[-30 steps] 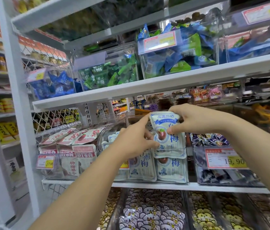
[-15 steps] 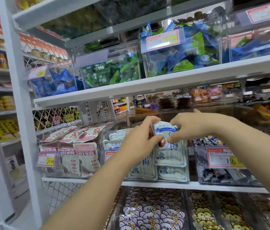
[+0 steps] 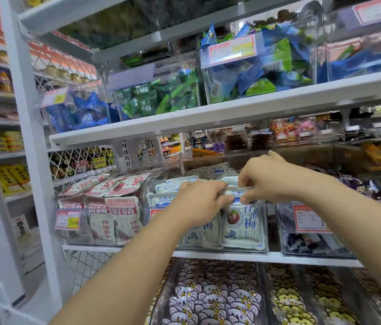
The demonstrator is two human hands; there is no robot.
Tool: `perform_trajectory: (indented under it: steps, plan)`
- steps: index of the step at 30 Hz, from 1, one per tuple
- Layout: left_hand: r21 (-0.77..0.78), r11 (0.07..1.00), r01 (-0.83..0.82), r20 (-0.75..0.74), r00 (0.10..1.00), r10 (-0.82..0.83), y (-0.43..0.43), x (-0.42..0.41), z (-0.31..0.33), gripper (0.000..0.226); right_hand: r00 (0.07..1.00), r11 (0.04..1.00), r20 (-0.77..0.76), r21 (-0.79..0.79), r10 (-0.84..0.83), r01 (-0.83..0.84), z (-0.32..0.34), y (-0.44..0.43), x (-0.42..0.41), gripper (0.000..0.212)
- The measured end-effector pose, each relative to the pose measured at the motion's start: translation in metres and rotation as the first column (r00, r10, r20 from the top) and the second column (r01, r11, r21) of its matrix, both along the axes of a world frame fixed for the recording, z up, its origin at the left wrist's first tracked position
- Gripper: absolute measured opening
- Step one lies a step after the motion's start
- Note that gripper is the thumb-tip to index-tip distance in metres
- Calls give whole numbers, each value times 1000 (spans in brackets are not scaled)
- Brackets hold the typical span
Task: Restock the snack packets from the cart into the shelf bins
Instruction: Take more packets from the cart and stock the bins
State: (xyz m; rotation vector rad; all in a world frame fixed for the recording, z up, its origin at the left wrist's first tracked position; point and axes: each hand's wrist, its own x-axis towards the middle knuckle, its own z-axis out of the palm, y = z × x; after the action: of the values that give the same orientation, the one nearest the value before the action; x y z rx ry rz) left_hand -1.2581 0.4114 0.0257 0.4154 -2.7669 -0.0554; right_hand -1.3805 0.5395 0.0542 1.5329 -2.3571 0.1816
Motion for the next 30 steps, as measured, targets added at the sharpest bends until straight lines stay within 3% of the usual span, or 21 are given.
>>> perform_trajectory:
  steps: [7, 12, 14, 17, 19, 25, 30]
  plan:
    - [-106, 990, -93, 228, 967, 116, 5, -3, 11, 38, 998, 990, -59, 141, -10, 18, -2, -7, 6, 33]
    - [-6, 989, -149, 335, 932, 142, 9, -7, 21, 39, 999, 981, -50, 191, -20, 29, -2, -8, 6, 41]
    - [-30, 989, -146, 290, 945, 148, 9, -7, 14, 34, 997, 987, -59, 149, -44, 52, -6, -7, 7, 40]
    - [-69, 993, -100, -8, 995, 100, 5, -4, -3, 21, 997, 997, -38, -55, -62, 60, -19, -1, 11, 20]
    - [-15, 999, -42, -148, 988, 39, -1, -5, -12, 32, 991, 986, -84, -141, -105, 93, -29, 0, 14, 29]
    - [-162, 987, -1, -114, 993, -18, -4, -6, -28, 41, 990, 994, -92, -46, -105, 101, -36, 1, 15, 38]
    - [-207, 978, 21, -239, 968, -72, -5, 0, -49, 56, 998, 983, -33, -179, -53, 46, -45, -2, 19, 35]
